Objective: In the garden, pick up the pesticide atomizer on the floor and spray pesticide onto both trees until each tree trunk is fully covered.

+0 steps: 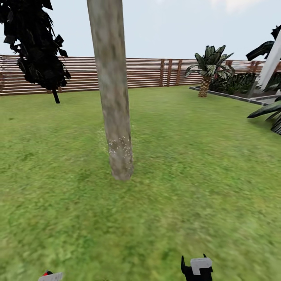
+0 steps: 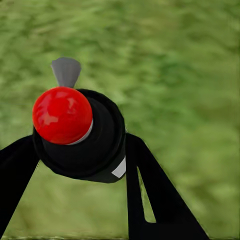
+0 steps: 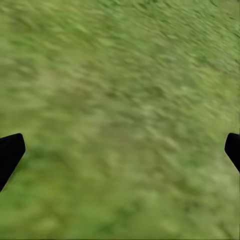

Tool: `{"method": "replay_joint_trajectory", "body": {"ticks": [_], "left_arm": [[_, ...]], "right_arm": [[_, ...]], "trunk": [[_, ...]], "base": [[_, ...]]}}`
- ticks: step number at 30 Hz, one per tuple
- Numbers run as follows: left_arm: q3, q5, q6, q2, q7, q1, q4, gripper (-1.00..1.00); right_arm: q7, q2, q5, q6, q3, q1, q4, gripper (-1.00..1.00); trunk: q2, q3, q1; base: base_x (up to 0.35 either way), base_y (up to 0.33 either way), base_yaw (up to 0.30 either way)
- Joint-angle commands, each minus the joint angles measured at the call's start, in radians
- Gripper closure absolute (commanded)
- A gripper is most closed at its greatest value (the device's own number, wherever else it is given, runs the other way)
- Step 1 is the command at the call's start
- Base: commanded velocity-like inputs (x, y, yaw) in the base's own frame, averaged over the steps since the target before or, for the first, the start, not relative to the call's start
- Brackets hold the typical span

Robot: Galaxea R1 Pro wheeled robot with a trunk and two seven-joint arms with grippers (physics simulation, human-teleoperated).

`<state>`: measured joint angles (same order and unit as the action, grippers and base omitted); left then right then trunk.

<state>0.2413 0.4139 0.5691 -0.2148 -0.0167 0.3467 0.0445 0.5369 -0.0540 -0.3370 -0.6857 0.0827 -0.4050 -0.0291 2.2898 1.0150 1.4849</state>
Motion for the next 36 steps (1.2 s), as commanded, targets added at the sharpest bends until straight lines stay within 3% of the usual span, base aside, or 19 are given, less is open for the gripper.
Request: {"method": "replay_joint_trajectory", "body": {"ticks": [1, 36], "left_arm": [[0.000, 0.000, 0.000, 0.000, 0.000, 0.000, 0.000, 1.00], [0.000, 0.000, 0.000, 0.006, 0.000, 0.000, -0.002, 1.00]], "right_arm": [[0.000, 0.000, 0.000, 0.000, 0.000, 0.000, 0.000, -1.00], [0.003, 0.000, 0.000, 0.002, 0.000, 0.000, 0.000, -1.00]], "trunk": [[0.000, 0.000, 0.000], [0.000, 0.014, 0.000]], "base": [[0.000, 0.000, 0.278], [0.000, 0.000, 0.278]]}}
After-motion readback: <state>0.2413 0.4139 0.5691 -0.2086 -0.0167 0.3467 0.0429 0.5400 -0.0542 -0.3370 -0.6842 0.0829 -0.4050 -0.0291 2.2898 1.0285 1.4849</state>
